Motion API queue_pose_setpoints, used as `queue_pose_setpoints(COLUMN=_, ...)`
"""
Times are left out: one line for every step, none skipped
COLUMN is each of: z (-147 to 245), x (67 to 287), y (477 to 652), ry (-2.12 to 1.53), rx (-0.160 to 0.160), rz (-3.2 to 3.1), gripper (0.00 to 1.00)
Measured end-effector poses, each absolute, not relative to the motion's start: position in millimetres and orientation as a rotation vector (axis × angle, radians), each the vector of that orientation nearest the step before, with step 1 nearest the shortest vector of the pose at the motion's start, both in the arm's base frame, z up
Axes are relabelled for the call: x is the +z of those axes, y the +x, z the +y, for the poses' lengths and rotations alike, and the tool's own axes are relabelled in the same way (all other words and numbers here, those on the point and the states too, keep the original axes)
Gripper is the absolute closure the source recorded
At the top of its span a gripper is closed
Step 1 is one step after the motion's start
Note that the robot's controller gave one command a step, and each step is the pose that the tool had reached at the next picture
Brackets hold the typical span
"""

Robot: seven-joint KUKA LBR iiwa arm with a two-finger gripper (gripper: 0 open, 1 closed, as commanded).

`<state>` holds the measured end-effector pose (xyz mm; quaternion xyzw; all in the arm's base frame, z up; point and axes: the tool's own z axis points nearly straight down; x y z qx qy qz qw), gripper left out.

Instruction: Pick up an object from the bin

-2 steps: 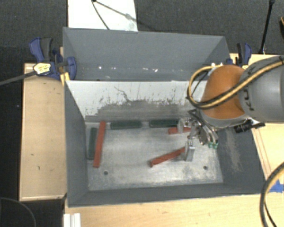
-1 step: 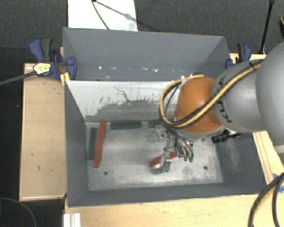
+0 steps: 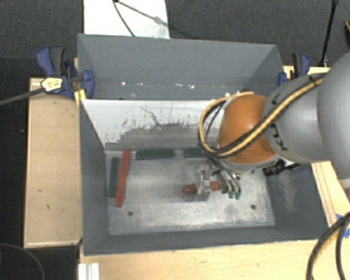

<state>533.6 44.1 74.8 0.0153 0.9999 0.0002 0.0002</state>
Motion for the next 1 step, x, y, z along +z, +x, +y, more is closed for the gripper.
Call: queue_pose_setpoints(z=43.4, x=227.8, y=537.9, ry=-0.066, rx=0.001, rz=3.130, gripper=1.00)
